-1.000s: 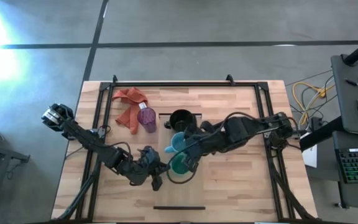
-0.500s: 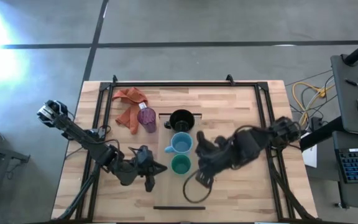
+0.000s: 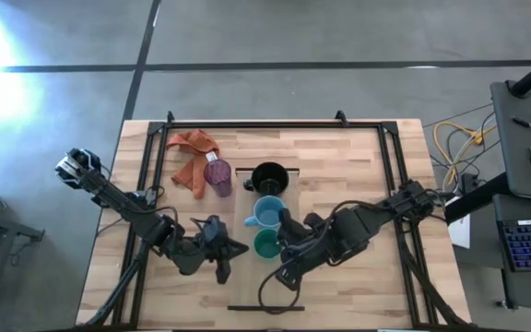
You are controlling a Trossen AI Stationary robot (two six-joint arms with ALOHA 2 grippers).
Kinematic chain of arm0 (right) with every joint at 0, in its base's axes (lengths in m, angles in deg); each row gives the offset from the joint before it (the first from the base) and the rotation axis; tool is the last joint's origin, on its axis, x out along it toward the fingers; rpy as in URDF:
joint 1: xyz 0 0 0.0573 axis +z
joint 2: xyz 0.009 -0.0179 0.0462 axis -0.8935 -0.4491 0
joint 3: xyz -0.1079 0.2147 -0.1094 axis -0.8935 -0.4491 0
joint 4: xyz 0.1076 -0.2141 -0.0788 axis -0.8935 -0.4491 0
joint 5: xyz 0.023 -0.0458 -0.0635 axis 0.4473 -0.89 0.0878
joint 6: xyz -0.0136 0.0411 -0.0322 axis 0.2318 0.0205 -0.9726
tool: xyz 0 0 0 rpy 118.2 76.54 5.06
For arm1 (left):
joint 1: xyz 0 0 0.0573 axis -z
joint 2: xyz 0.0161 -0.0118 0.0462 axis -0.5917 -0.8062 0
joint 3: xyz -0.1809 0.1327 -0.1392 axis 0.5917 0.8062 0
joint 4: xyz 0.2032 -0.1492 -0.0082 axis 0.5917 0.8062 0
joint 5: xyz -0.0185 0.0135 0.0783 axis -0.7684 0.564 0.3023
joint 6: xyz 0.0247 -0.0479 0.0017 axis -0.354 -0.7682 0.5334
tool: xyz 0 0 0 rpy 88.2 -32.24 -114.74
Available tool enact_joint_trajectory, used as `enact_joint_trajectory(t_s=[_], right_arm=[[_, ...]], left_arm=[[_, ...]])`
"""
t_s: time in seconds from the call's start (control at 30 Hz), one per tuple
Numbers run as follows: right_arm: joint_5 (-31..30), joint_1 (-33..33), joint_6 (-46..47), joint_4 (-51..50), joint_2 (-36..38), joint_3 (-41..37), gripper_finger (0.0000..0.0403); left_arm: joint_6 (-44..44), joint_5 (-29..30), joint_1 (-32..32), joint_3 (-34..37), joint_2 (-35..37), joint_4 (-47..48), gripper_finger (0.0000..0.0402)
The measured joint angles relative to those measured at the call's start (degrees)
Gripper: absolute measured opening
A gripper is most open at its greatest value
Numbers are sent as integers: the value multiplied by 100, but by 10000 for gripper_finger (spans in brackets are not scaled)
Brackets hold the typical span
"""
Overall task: Stack small to large cups/mugs on shelf
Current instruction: Put the green cup on the shelf, then put the purple cup on the shelf
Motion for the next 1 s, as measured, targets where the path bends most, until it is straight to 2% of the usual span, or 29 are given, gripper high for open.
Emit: enact_joint_trajectory(t_s=[0.57,0.7,0.87,1.0], right_arm=[[-167,-2,-34,-98,27,-2,45],[41,2,-62,-438,71,-4,50],[34,85,-61,-798,310,-7,70],[-247,79,-16,-1021,535,-7,98]], left_arm=[[175,81,-249,0,0,-4,0],[150,-239,-173,0,111,8,0],[305,-209,-23,0,816,105,0],[1478,15,-157,-54,1764,171,0]])
